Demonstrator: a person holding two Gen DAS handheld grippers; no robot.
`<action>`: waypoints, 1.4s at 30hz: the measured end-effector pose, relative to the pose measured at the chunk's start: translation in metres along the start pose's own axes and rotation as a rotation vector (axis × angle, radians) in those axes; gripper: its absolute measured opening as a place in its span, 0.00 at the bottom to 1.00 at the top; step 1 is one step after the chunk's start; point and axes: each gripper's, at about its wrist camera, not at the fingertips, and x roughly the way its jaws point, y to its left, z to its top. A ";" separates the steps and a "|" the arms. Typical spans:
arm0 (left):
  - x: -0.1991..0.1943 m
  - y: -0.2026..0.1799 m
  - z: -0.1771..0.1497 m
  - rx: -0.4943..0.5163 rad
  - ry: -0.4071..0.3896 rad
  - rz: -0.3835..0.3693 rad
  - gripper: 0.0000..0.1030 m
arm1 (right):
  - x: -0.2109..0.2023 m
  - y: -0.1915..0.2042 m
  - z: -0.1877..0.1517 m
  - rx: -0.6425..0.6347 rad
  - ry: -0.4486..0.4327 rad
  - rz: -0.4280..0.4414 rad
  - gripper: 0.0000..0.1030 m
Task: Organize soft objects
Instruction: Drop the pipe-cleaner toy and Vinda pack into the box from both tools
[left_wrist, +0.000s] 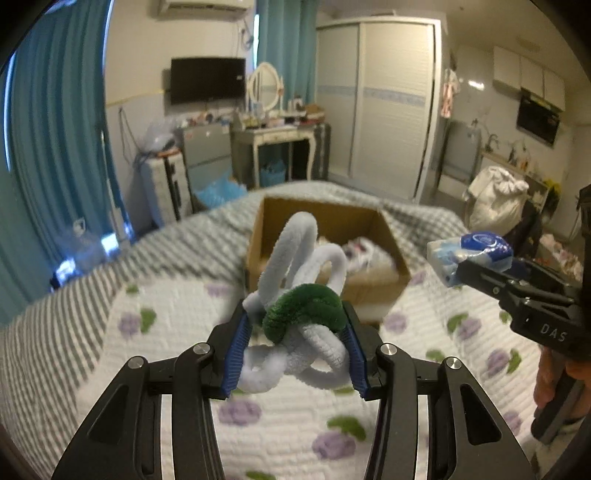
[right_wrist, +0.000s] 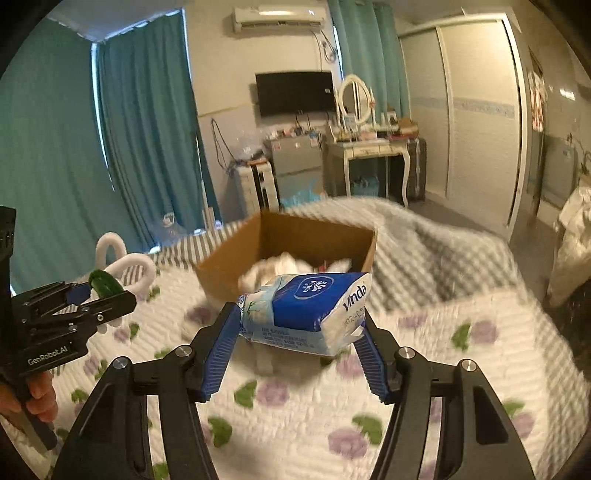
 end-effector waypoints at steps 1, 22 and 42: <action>0.002 0.000 0.008 0.009 -0.011 0.001 0.44 | 0.001 0.001 0.010 -0.006 -0.012 0.004 0.59; 0.177 -0.011 0.058 0.158 0.063 -0.026 0.49 | 0.198 -0.047 0.080 0.057 0.040 -0.029 0.60; -0.021 -0.002 0.084 0.103 -0.168 0.111 0.82 | 0.012 -0.008 0.118 -0.026 -0.078 -0.079 0.79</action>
